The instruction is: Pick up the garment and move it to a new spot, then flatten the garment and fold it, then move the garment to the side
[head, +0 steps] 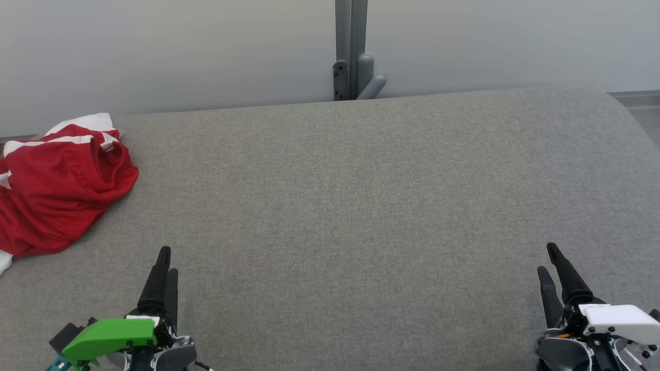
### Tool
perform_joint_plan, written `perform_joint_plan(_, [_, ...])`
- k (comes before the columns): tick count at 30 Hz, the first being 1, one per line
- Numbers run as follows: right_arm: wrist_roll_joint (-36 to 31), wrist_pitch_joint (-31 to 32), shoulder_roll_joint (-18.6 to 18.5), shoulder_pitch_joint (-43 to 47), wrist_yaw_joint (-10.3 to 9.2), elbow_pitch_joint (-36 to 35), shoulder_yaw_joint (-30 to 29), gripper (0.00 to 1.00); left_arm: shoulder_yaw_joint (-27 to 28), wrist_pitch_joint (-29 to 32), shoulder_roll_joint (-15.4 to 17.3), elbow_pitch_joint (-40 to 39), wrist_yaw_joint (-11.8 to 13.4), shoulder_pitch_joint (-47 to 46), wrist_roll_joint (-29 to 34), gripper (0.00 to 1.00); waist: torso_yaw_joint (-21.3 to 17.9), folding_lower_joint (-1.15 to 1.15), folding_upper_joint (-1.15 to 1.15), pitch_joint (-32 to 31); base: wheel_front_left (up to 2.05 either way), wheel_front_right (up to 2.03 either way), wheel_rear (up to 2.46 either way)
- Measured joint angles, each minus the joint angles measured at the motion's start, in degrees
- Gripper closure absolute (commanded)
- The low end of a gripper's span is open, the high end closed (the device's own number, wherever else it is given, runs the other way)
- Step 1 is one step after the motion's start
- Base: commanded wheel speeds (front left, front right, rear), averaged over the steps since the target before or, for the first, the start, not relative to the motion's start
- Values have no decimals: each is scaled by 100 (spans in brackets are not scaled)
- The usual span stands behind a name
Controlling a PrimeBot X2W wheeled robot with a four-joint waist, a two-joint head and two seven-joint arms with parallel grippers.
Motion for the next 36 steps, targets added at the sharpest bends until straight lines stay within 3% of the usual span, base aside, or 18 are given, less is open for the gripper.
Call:
perform_joint_plan(14, [-935, -397, -5, 83, 0, -276, 131, 0, -194, -355, 2, -414, 213, 96, 916, 0, 5, 0, 0, -46, 0, 0, 0])
perform_joint_plan(36, [-3661, -875, -18, 261, 1, -886, 478, 0, -441, -778, 5, -895, 538, 352, 3660, 0, 52, 0, 0, -103, 0, 0, 0])
